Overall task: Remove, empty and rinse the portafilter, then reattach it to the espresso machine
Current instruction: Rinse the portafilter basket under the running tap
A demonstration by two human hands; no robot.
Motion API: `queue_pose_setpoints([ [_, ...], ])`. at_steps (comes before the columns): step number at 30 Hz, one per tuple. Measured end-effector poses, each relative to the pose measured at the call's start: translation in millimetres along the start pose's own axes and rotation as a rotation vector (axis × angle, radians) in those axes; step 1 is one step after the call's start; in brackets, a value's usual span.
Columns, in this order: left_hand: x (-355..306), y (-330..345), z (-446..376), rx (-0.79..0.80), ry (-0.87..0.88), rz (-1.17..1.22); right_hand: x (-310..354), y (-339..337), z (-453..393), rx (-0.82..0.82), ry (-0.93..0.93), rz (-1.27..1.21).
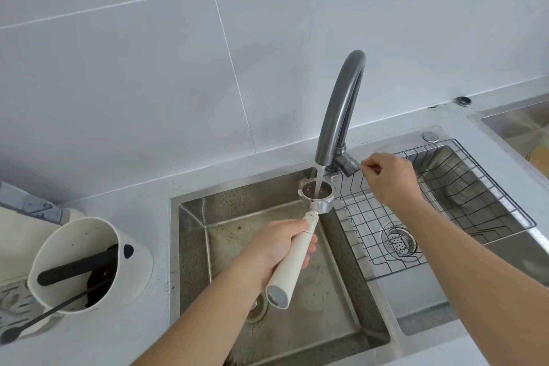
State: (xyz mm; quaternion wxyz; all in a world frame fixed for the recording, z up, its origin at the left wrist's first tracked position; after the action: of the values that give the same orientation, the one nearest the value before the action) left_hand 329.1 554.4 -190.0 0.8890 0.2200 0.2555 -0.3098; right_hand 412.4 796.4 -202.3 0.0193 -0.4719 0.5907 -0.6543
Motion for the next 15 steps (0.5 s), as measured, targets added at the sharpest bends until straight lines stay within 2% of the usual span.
queue_pose_setpoints([
  [4, -2.2, -3.3, -2.9, -0.047, 0.015, -0.109, -0.2, 0.2, -0.4, 0.006, 0.004, 0.002],
  [9, -5.9, -16.1, -2.5, -0.121, 0.112, -0.374, 0.2, 0.2, -0.7, 0.002, 0.008, -0.001],
  [15, -6.8, -24.4, -1.0, -0.163, 0.211, -0.468, 0.4, -0.3, 0.2, 0.003, 0.013, -0.008],
])
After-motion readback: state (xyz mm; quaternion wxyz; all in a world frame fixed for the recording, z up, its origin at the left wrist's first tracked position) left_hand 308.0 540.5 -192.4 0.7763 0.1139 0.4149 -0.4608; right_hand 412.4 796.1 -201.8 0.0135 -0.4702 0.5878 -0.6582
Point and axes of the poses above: each hand's wrist, its own z-axis away from the middle knuckle, its own y-axis out of the palm, x = y × z, the point moved 3 cm from there along -z, towards the middle knuckle, and after that the axes turned 3 degrees about -y, right-handed, at the moved point
